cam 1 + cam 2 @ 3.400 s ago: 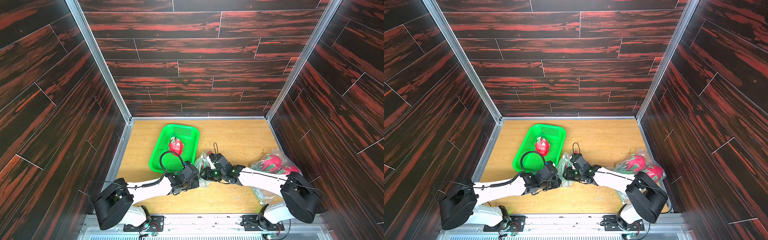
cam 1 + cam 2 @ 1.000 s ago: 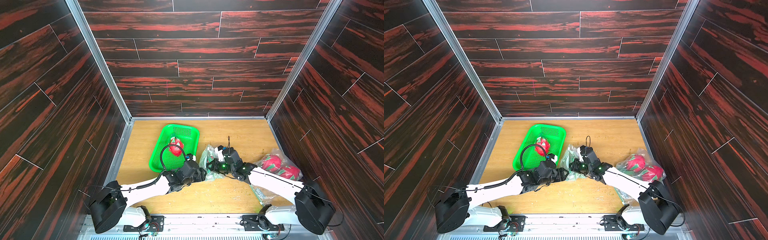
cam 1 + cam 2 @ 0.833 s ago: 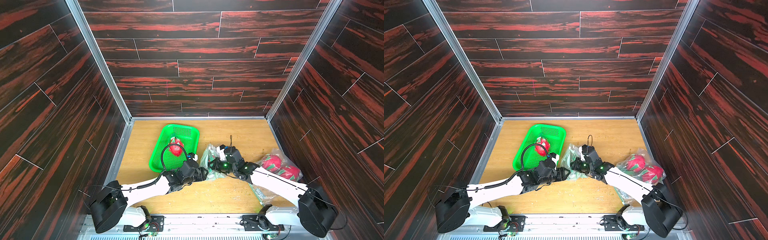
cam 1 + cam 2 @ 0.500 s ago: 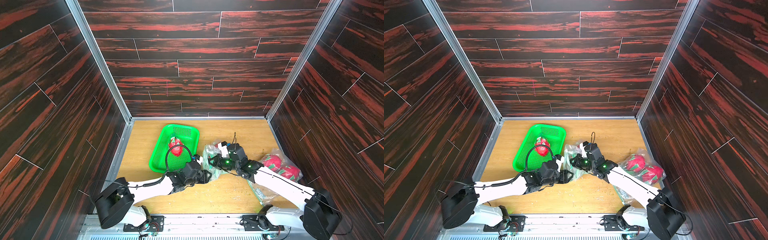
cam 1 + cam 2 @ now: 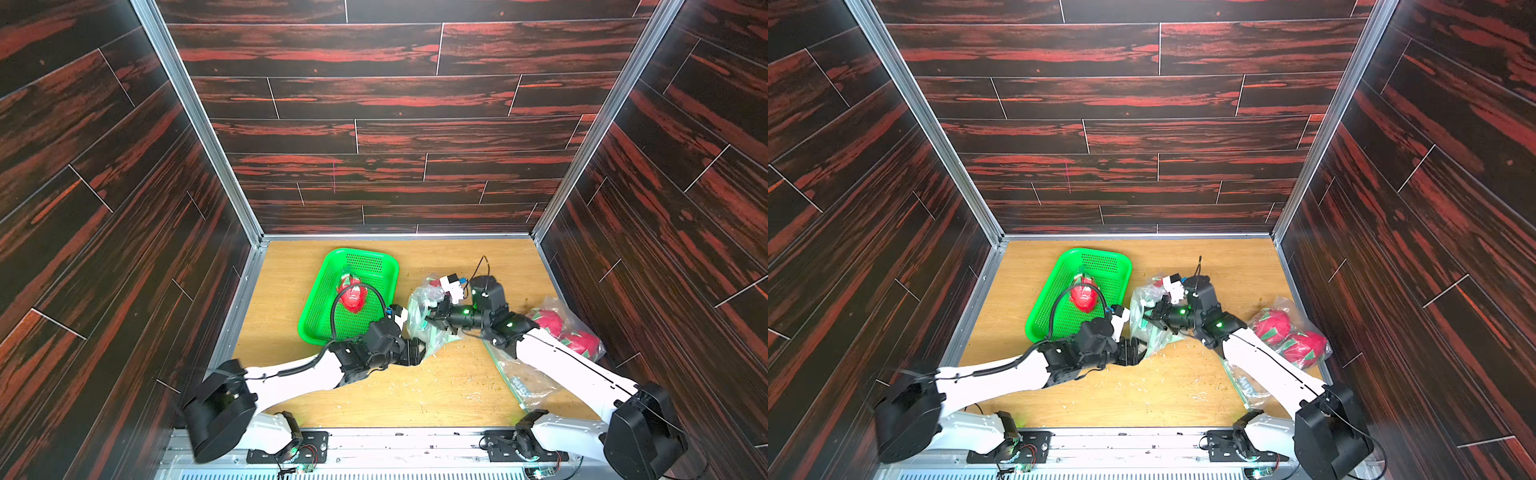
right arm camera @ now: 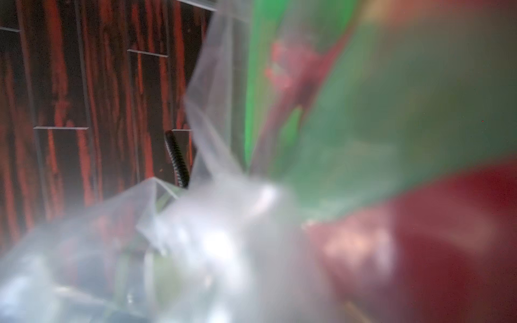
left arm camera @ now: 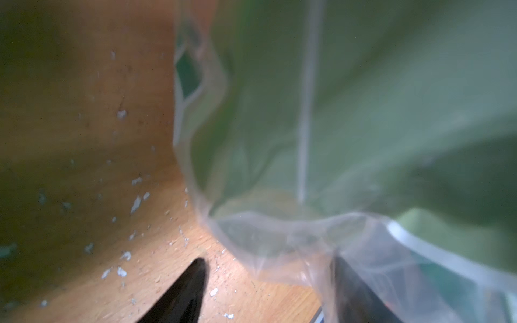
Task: Open the zip-top bag and take out the dragon fruit
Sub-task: Pick up the dragon fruit from the zipper food storage bag.
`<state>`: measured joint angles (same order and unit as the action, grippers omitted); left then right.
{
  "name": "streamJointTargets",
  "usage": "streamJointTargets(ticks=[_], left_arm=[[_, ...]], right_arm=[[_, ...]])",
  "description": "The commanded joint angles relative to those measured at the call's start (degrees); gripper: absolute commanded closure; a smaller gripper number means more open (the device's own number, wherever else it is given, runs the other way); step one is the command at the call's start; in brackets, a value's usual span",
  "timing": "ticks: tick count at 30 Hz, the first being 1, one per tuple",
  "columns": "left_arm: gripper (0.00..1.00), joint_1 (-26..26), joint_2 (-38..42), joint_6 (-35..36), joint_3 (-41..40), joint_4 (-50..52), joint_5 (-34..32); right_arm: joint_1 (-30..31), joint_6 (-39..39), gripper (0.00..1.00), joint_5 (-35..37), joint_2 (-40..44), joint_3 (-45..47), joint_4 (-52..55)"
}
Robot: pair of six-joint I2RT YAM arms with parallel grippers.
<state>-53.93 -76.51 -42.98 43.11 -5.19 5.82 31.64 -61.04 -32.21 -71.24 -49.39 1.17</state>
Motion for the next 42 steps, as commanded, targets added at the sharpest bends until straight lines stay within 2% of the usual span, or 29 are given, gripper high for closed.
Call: streamJointTargets(ticks=[1,4,6,10,13,16,20,23,26,30,32,36,39,42], left_arm=[[0.24,0.4,5.6,10.8,4.5,7.2,0.9],[0.23,1.1,9.5,18.2,6.4,13.5,0.2],[0.23,1.9,13.0,22.2,5.9,14.4,-0.5],[0.18,4.5,22.2,29.7,0.2,7.3,2.9],[0.15,5.3,26.2,36.2,-1.7,4.3,7.3],[0.11,5.3,26.7,38.7,-1.1,2.4,12.1],[0.10,5.3,23.7,41.6,3.6,7.2,13.7],[0.11,5.4,23.0,45.1,4.6,11.0,7.4],[0.11,6.6,24.1,51.6,0.6,7.6,2.6],[0.08,9.9,23.5,60.1,-6.1,-2.9,4.1],[0.00,10.3,21.4,61.7,-7.4,-7.9,2.8],[0.00,12.8,14.1,65.1,-5.0,-13.1,3.9],[0.00,14.5,9.1,65.7,-2.3,-18.1,7.4],[0.00,15.6,3.7,67.3,1.4,-20.8,9.0]], right_arm=[[-2.1,7.3,1.00,-11.8,0.6,-7.5,3.4],[-5.8,11.7,1.00,-17.1,-0.4,-10.7,10.1],[-8.0,12.8,1.00,-21.4,-1.1,-12.2,12.2],[-12.4,13.7,1.00,-26.8,-1.7,-14.1,12.8],[-15.3,14.6,1.00,-29.1,-2.4,-15.4,13.9],[-16.8,16.7,1.00,-28.3,-3.4,-16.6,16.6],[-16.9,16.4,1.00,-29.9,-4.2,-16.3,15.3],[-17.5,16.3,1.00,-32.4,-4.5,-16.3,14.8],[-18.0,16.0,1.00,-35.3,-4.2,-16.5,14.1],[-18.9,7.9,1.00,-40.4,-3.3,-14.4,3.7],[-18.9,2.4,1.00,-41.9,-2.9,-12.8,-2.8],[-18.9,-10.9,1.00,-44.3,-2.8,-9.4,-18.7],[-18.9,-16.8,1.00,-45.1,-2.9,-7.7,-25.4],[-18.9,-19.5,1.00,-45.5,-2.9,-6.4,-28.3]])
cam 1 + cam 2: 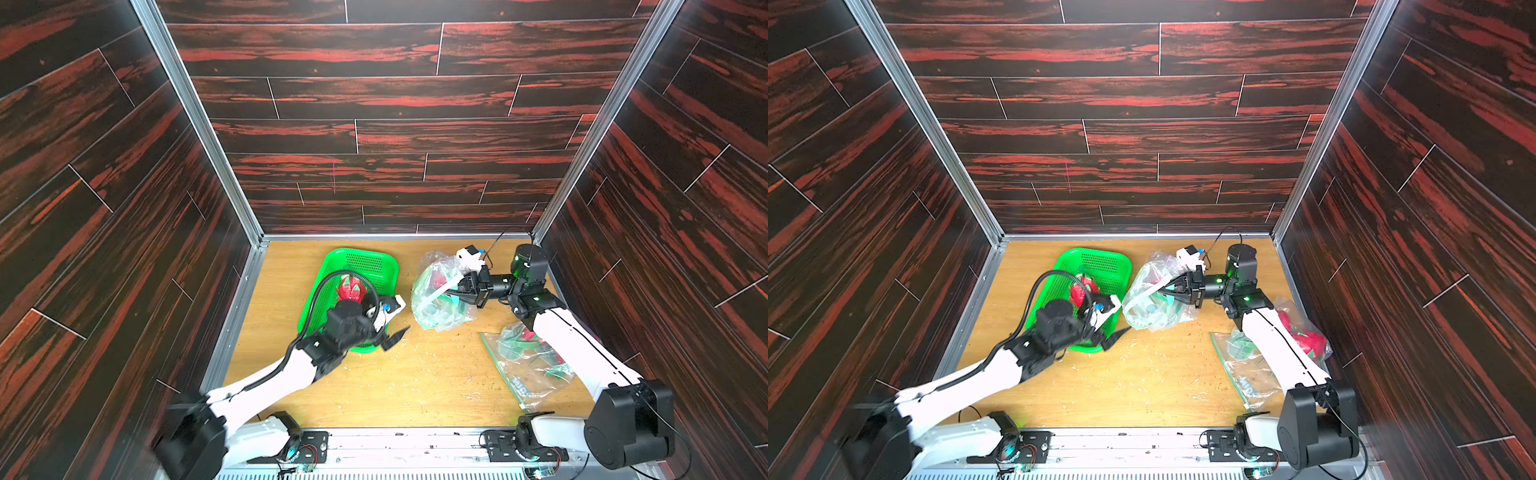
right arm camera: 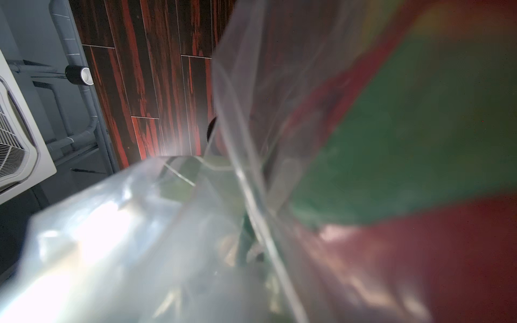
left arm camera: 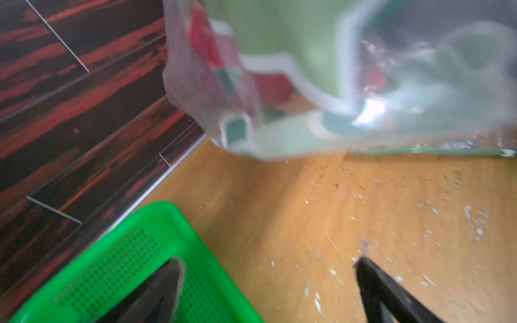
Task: Open the zip-top bag and take out the dragon fruit
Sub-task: Pick up the dragon fruit from the zipper food storage bag.
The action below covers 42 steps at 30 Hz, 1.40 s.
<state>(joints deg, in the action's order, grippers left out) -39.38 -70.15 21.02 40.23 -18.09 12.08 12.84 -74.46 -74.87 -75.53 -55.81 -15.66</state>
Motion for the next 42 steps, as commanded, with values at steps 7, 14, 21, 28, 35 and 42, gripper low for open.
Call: streamJointTargets(ticks=[7,14,21,28,35,42], left_arm=[[0.00,1.8,-8.7,5.9,10.2,-9.8,13.8],[0.16,1.8,-13.4,6.1,13.0,-12.8,19.9],[0.98,1.8,-15.5,7.8,13.8,-9.0,17.4],[1.00,1.8,-17.9,6.0,14.1,-8.5,10.4],[1.00,2.0,-20.8,5.6,14.3,-5.7,2.4],[1.00,2.1,-23.5,4.5,16.7,-1.2,-0.6]], right_arm=[[-0.1,-6.7,1.00,-2.8,1.9,1.5,-11.7],[-0.1,-8.9,1.00,-2.8,1.4,2.1,-13.9],[-0.2,-13.8,1.00,-2.5,1.0,2.5,-19.5],[-0.2,-33.5,1.00,-2.3,-1.6,4.8,-45.5],[-0.1,-52.9,1.00,-0.2,-6.9,4.7,-72.6],[-0.2,-52.8,1.00,-1.3,-4.1,1.7,-70.9]])
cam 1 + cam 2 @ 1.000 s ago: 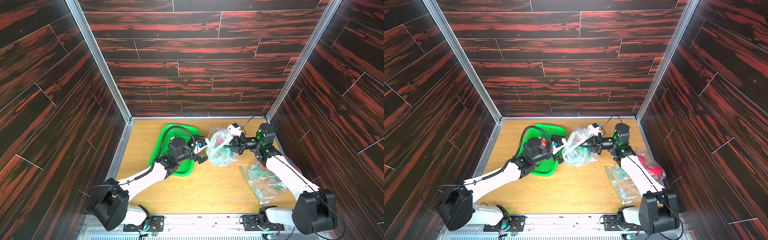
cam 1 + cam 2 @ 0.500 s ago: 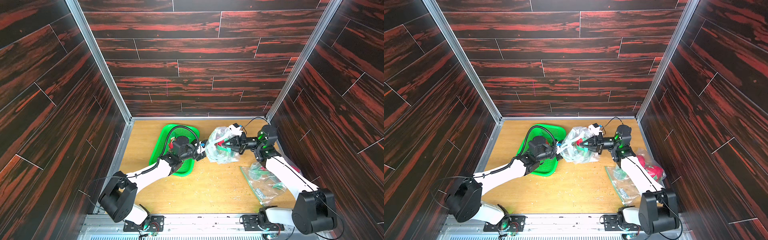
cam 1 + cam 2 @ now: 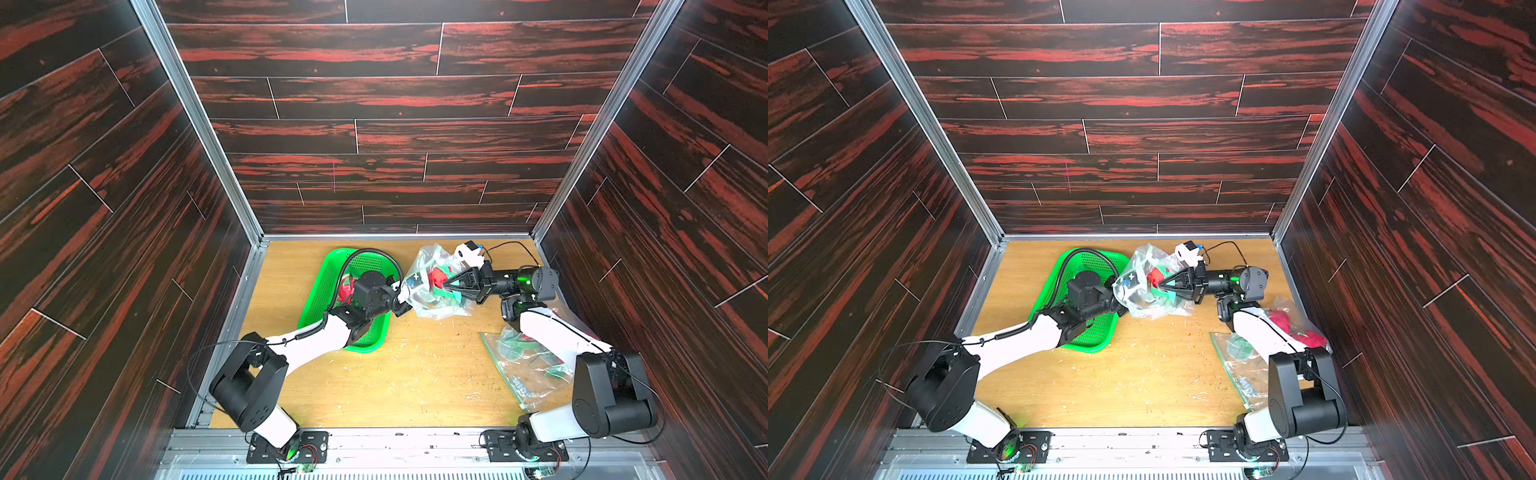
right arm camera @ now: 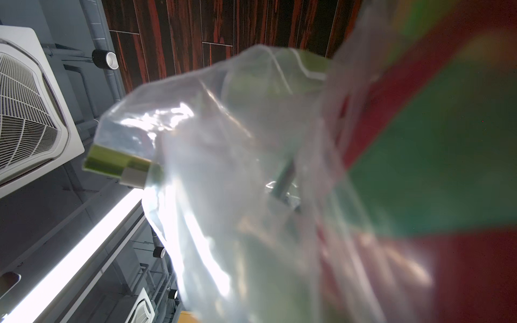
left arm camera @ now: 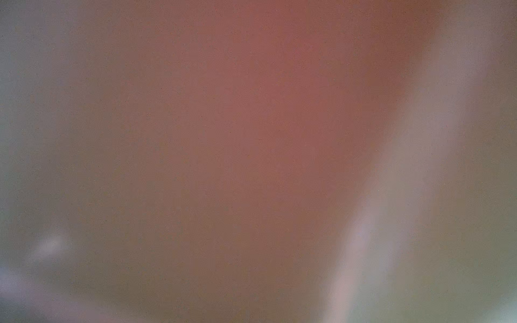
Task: Open the zip-top bag and take out the dragon fruit
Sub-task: Pick up the dragon fruit from the zipper food storage bag.
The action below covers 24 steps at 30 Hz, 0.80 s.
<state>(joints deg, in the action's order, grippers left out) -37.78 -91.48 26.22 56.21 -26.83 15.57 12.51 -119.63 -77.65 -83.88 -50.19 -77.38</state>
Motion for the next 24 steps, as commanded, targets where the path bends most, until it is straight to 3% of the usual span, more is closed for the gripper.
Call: streamJointTargets(ticks=[1,14,20,24], left_arm=[[1.00,0.5,-2.4,-1.1,1.0,8.0,-4.4],[1.00,2.8,-3.6,-3.1,2.2,10.9,-5.1],[1.00,3.1,-1.8,-4.6,2.3,11.4,-2.0],[0.56,3.0,4.1,-8.7,1.7,13.9,1.8]], right_arm=[[0.2,-7.6,1.00,1.3,4.6,-4.3,-8.9],[0.1,-6.9,1.00,-1.3,6.6,-7.4,-12.3],[0.2,-5.4,1.00,-2.2,5.8,-6.9,-13.3],[0.2,-2.1,1.00,-2.6,4.0,-4.2,-13.0]])
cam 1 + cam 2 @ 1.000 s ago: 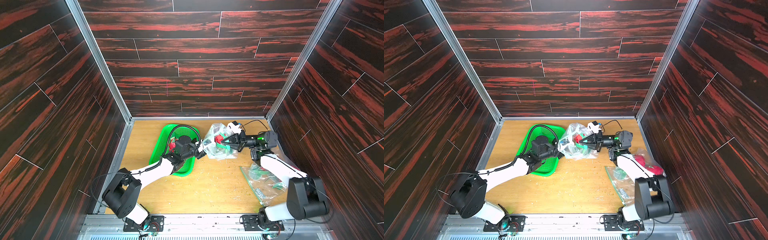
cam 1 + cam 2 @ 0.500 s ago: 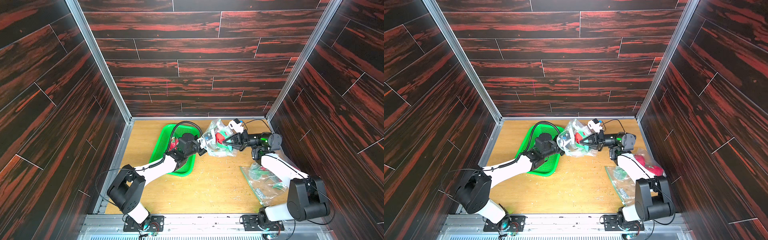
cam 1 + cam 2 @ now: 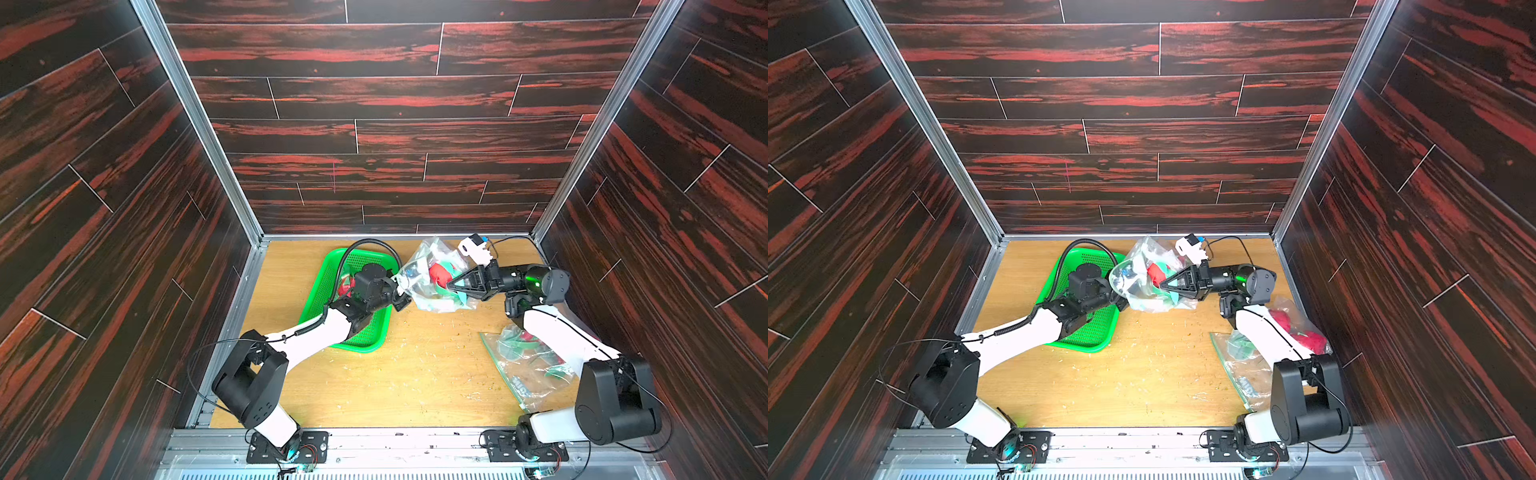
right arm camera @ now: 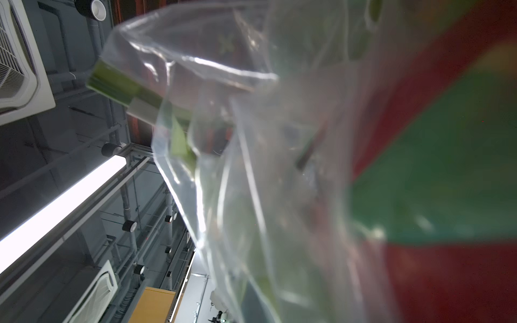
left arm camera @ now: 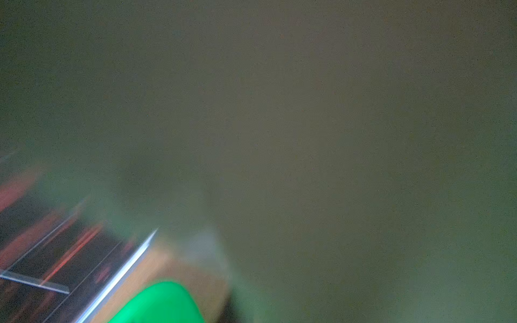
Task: Open the zip-top bag and take out the dragon fruit
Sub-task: Pick up the dragon fruit from the zipper food storage bag.
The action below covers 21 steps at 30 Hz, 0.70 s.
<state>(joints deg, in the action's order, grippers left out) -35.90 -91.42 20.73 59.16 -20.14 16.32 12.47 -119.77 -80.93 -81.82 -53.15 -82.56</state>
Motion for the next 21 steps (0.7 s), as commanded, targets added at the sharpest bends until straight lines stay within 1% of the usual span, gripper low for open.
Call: streamJointTargets(ticks=[1,3,5,7,9,10,12,13,15,18,20,21], left_arm=[[0.51,1.2,5.4,-3.6,-1.8,7.2,1.9],[0.42,1.1,9.0,-5.9,-3.2,6.9,2.2],[0.37,1.1,12.1,-8.0,-4.3,7.3,2.0],[0.35,1.1,15.5,-10.5,-4.9,9.5,0.8],[0.34,1.1,19.0,-15.5,-5.2,11.6,-3.3],[0.35,1.2,21.0,-17.5,-5.1,13.0,-4.2],[0.35,1.1,24.5,-21.2,-5.6,14.7,-6.2],[0.36,1.1,26.2,-24.6,-5.7,15.1,-7.5],[0.38,1.2,29.0,-30.2,-4.6,18.0,-9.0],[0.40,1.1,30.7,-35.4,-0.3,25.6,-7.1],[0.42,0.2,30.8,-38.6,2.7,29.2,-6.2],[0.43,-1.0,30.6,-40.0,4.1,30.6,-6.1]], right_arm=[[0.2,-1.6,1.00,1.0,1.2,-0.6,-8.2],[0.3,-1.3,1.00,1.4,-0.8,0.4,-9.7],[0.3,-1.1,1.00,1.6,-2.5,0.9,-10.9],[0.3,0.0,1.00,1.8,-4.2,1.4,-10.9],[0.3,1.3,1.00,2.3,-5.5,2.0,-10.9],[0.3,2.4,1.00,2.6,-5.9,2.4,-10.2],[0.3,5.9,1.00,3.7,-6.4,3.4,-7.3],[0.3,8.9,1.00,4.0,-6.3,3.9,-4.1],[0.3,16.6,1.00,4.8,-5.2,4.9,5.0],[0.4,33.4,1.00,6.5,-1.8,4.6,26.8],[0.6,50.1,1.00,8.9,1.0,2.1,49.8],[0.9,61.8,1.00,11.6,2.3,-1.1,66.5]])
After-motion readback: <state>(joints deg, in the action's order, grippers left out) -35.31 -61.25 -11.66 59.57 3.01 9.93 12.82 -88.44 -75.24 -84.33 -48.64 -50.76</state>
